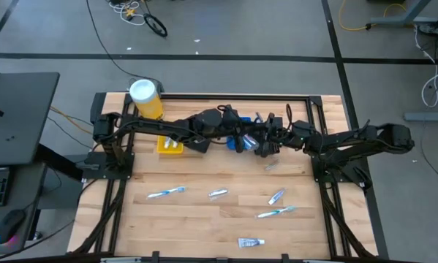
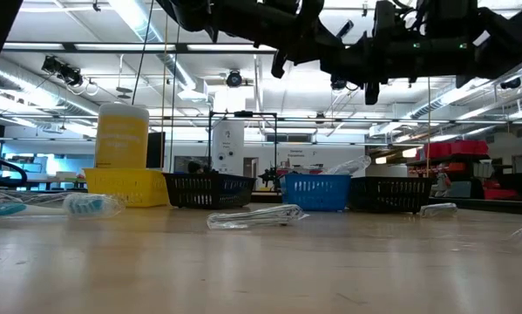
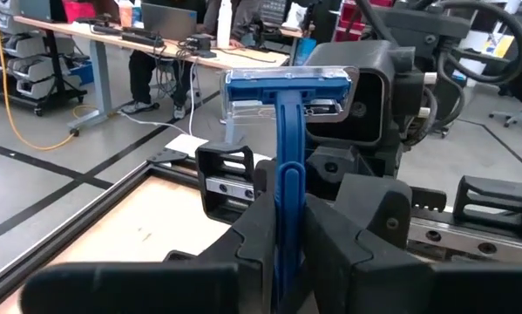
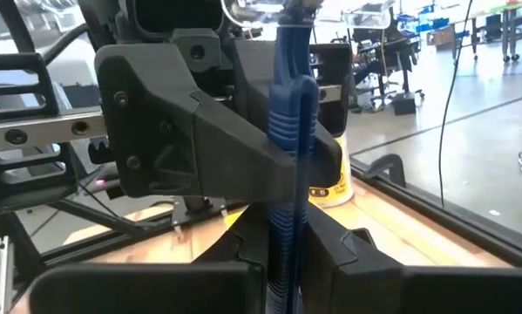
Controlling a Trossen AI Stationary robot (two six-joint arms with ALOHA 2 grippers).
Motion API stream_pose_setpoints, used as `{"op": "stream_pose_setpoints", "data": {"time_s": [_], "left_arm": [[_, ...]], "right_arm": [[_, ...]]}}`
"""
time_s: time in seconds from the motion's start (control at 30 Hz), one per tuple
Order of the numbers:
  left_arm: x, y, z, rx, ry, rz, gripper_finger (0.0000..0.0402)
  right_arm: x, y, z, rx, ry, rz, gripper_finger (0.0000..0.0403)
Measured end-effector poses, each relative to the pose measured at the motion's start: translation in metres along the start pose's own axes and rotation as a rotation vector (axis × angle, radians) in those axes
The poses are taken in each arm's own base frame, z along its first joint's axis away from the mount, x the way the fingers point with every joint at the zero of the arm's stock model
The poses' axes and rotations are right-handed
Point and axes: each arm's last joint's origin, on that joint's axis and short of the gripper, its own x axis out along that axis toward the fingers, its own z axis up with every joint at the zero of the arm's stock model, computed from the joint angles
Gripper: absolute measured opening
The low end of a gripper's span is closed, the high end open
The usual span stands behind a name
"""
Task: Pick & Place Travel size toiletries
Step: Put the blue razor into the left black bin
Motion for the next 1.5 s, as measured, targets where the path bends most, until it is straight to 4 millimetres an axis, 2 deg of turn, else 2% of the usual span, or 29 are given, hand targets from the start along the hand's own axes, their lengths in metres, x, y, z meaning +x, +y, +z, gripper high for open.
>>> {"op": "stream_pose_setpoints", "data": {"time_s": [0.3, 0.4, 0.6, 0.73, 0.87, 1.07, 1.3, 1.5], "left_arm": [[0.0, 0.002, -0.009, -0.028, 0.094, 0.019, 0.0063], [-0.001, 0.003, -0.015, -0.038, 0.154, 0.047, 0.0075], [-0.007, 0.006, -0.035, -0.075, 0.329, 0.189, 0.011], [-0.014, 0.002, -0.047, -0.05, 0.448, 0.248, 0.0131], [-0.019, -0.003, -0.055, -0.044, 0.517, 0.257, 0.0139], [-0.02, -0.007, -0.056, -0.04, 0.522, 0.262, 0.0135], [-0.02, -0.008, -0.055, -0.064, 0.502, 0.281, 0.013], [-0.02, -0.008, -0.055, -0.064, 0.503, 0.275, 0.0129]], "right_arm": [[-0.001, 0.0, -0.01, 0.074, 0.107, -0.016, 0.0035], [-0.002, 0.0, -0.017, 0.17, 0.176, -0.041, 0.0035], [-0.007, 0.001, -0.023, 0.211, 0.263, -0.072, 0.0035], [-0.017, -0.002, -0.021, 0.231, 0.308, -0.165, 0.0035], [-0.037, -0.008, -0.028, 0.233, 0.461, -0.32, 0.0035], [-0.057, -0.014, -0.035, 0.334, 0.606, -0.463, 0.0044], [-0.057, -0.03, -0.043, 0.296, 0.679, -0.561, 0.0074], [-0.056, -0.038, -0.046, 0.252, 0.748, -0.513, 0.0078]]}}
